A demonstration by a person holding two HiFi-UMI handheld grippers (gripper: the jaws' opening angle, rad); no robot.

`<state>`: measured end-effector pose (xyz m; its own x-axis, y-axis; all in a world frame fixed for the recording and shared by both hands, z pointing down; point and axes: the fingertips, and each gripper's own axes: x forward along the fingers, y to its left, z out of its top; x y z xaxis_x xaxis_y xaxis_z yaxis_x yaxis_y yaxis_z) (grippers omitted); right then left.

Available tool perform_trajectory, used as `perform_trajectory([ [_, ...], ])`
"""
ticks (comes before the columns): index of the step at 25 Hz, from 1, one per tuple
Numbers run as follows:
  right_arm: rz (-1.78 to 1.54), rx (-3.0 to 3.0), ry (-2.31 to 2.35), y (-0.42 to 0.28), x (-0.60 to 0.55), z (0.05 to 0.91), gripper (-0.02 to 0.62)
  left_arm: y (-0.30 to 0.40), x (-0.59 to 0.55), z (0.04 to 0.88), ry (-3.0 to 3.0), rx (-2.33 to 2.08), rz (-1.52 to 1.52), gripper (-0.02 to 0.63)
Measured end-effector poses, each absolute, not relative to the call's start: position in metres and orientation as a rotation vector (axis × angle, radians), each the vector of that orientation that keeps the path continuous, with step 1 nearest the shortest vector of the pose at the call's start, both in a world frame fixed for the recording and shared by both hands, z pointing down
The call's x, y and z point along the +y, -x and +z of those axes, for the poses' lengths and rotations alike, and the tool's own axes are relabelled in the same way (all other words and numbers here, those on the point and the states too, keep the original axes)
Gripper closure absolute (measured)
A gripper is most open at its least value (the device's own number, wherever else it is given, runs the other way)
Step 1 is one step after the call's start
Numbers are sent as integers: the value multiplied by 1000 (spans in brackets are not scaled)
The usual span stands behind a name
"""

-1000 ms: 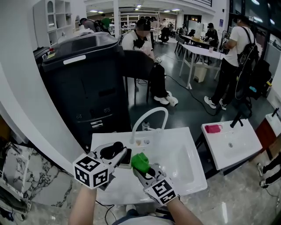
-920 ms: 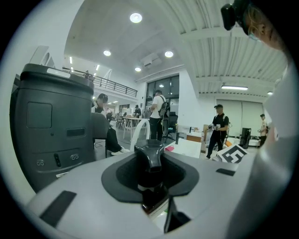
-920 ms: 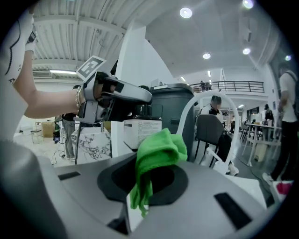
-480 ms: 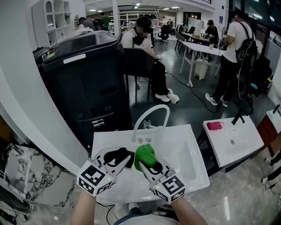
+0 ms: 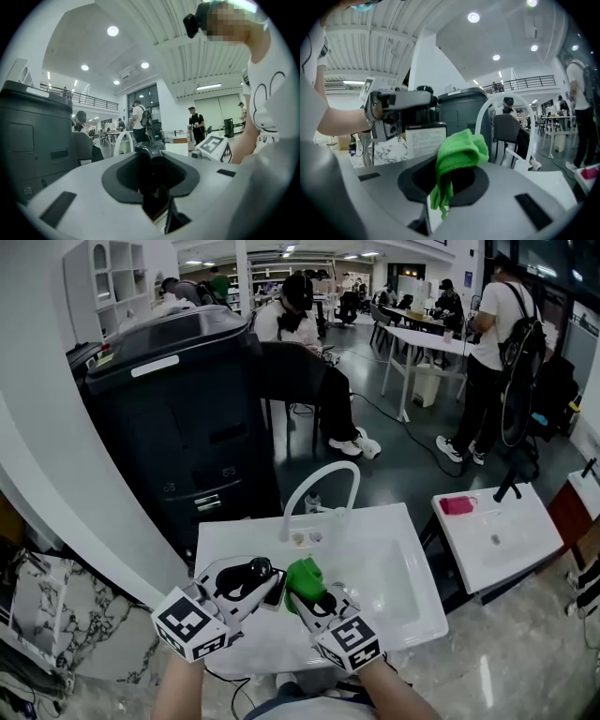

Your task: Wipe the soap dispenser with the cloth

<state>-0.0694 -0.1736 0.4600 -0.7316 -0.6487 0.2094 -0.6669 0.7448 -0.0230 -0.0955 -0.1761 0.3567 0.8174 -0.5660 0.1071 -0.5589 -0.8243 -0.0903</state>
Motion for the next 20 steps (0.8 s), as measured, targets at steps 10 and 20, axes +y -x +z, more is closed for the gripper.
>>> perform_trajectory([
  [10, 130, -2755, -953, 57, -172, 466, 549, 85, -156, 361, 2755, 724, -345, 502],
  [20, 84, -3007, -717, 39, -174, 405, 549, 57, -122, 399, 2442, 427, -585, 500],
])
